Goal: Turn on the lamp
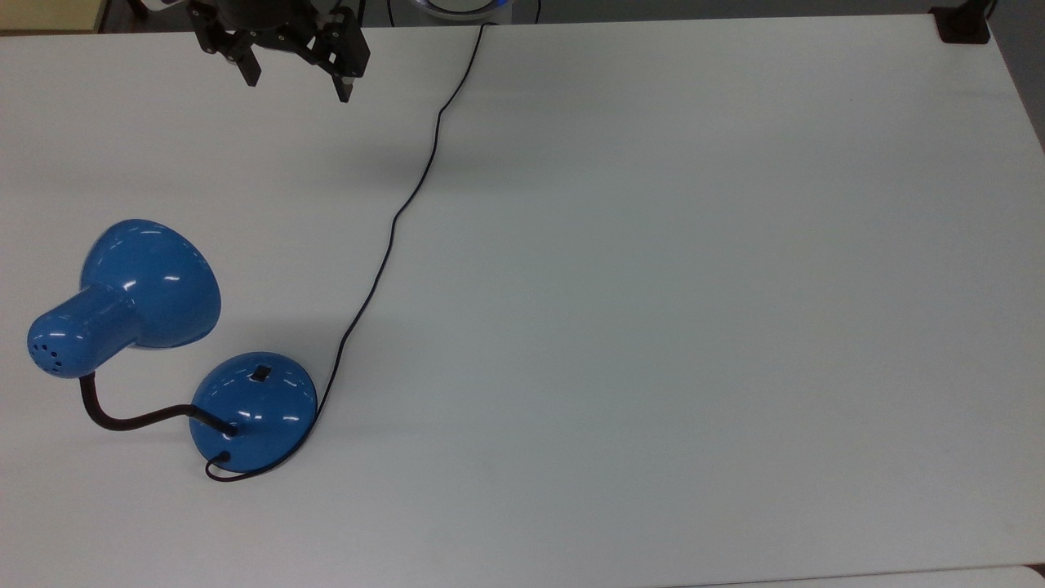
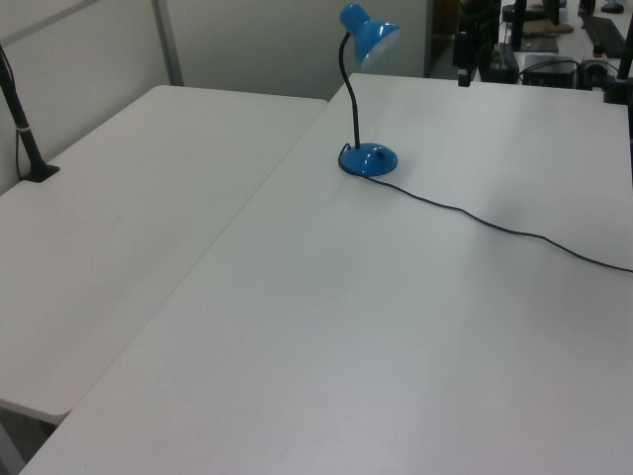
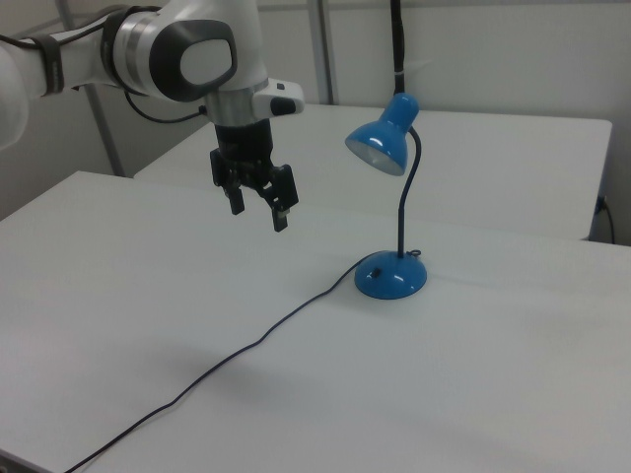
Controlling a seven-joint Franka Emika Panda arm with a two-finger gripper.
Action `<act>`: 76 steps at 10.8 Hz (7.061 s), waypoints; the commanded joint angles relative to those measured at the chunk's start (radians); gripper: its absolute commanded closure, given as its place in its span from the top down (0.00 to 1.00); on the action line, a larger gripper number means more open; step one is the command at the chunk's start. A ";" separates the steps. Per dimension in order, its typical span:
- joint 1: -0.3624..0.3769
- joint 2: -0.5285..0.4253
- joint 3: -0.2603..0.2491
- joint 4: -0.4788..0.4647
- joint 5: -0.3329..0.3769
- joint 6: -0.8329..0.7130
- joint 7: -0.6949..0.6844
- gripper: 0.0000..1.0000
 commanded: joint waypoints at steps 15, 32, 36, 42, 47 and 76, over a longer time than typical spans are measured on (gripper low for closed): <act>0.004 -0.021 0.000 -0.011 -0.035 -0.061 -0.009 1.00; 0.007 0.077 0.000 0.001 -0.023 0.249 0.101 0.11; 0.006 0.108 0.000 -0.111 -0.026 0.534 0.167 0.09; 0.003 0.248 0.000 -0.189 -0.029 0.931 0.172 0.09; -0.034 0.410 0.000 -0.110 -0.021 1.104 0.187 0.09; -0.024 0.462 0.002 -0.007 -0.021 1.094 0.229 0.10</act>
